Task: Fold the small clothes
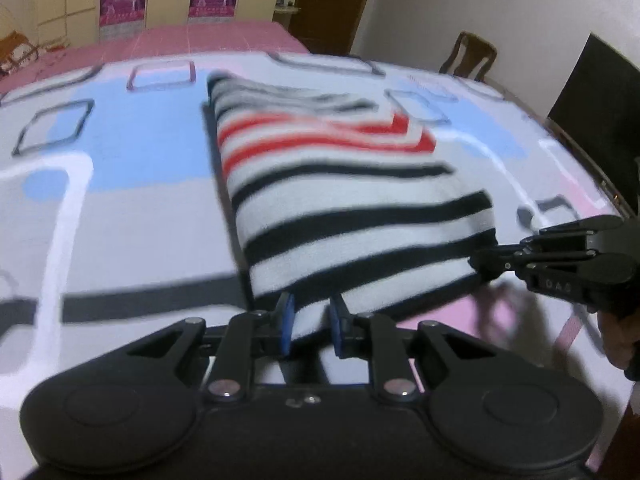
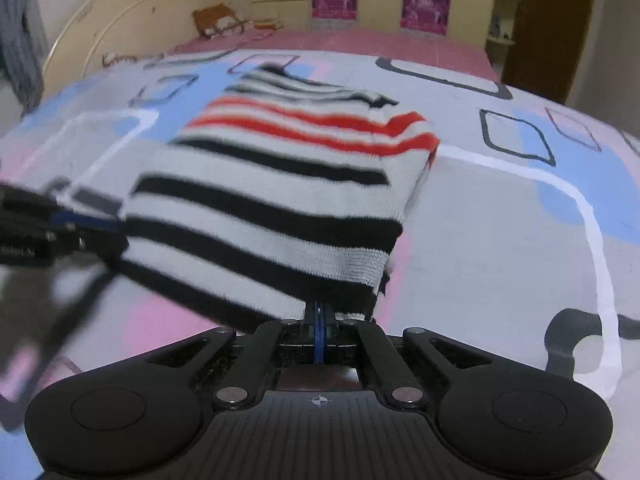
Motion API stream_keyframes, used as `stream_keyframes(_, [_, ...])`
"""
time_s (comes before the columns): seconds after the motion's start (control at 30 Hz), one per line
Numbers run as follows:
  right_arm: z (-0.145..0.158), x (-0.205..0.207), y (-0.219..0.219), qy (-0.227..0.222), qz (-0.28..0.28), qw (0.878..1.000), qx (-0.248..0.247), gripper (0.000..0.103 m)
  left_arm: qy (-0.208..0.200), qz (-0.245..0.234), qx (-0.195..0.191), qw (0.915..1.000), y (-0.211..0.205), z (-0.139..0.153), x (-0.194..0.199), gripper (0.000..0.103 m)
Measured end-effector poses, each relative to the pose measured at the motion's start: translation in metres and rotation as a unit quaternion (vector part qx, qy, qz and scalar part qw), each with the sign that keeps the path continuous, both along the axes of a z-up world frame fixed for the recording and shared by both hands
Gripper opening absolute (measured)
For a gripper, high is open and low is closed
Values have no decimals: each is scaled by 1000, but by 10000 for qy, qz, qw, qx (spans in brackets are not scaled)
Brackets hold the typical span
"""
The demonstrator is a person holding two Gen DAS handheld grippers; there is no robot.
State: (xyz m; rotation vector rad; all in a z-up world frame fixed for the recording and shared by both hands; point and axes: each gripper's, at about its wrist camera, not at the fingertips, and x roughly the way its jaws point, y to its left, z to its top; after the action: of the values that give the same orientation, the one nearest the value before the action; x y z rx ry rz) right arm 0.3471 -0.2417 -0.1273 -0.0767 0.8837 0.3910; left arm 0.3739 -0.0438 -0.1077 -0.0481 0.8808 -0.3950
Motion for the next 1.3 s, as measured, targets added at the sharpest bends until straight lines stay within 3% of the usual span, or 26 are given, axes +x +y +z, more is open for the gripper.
stream_keyframes(0.07, [22,2,-10,-378,-164,9986,331,0,-297,111,-82,9995,5,13,2,35])
stream_keyframes(0.2, [29,42,-16,-521,-366,9969,459,0,-548,97,-214,9982,-5,18,38,36])
stream_keyframes(0.27, [14,62,-11,-335,-313,9981,410,0,-428,23,-256,9988,-16,6,59,33])
stream_keyframes(0.33, [-10,75,-5,-83,-244,9995,191,0,-347,-12,-62,9994,-26,-7,72,35])
stream_keyframes(0.4, [-3,79,-4,-49,-196,9997,118,0,-250,27,-198,9995,-22,-1,78,35])
stream_keyframes(0.47, [7,77,-11,-151,-243,9991,309,0,-422,55,-222,9988,-13,8,73,31])
stream_keyframes(0.53, [11,77,-24,-273,-561,9964,579,0,-437,208,-174,9987,-1,8,73,37])
stream_keyframes(0.6, [12,87,-38,-159,-833,9934,775,38,-349,349,-168,9986,8,4,78,42])
stream_keyframes(0.63, [14,88,-42,-204,-902,9920,864,59,-278,421,-210,9985,12,1,82,51])
stream_keyframes(0.67, [15,90,-44,-273,-869,9917,904,58,-220,477,-273,9982,15,0,85,62])
stream_keyframes(0.73, [16,99,-44,-186,-773,9927,904,58,-103,462,-405,9981,16,-3,92,69])
stream_keyframes(0.87, [9,108,-46,149,-674,9905,1192,47,180,455,-678,9965,14,-12,104,68])
stream_keyframes(0.9, [3,110,-43,243,-680,9929,948,45,276,477,-612,9966,14,-15,107,68])
stream_keyframes(0.93, [-9,113,-41,387,-707,9945,669,49,337,462,-557,9968,12,-17,110,68])
stream_keyframes(0.97, [-14,114,-47,393,-791,9925,839,56,342,458,-472,9972,10,-17,111,69])
stream_keyframes(1.1, [-7,117,-58,560,-955,9879,1089,56,323,464,-279,9980,5,-9,110,69])
stream_keyframes(1.2, [-1,117,-79,791,-1077,9736,1851,56,337,426,-404,9977,12,-6,105,85])
stream_keyframes(1.3, [-13,129,-99,1276,-1225,9514,2521,56,549,429,-649,9955,17,-13,108,85])
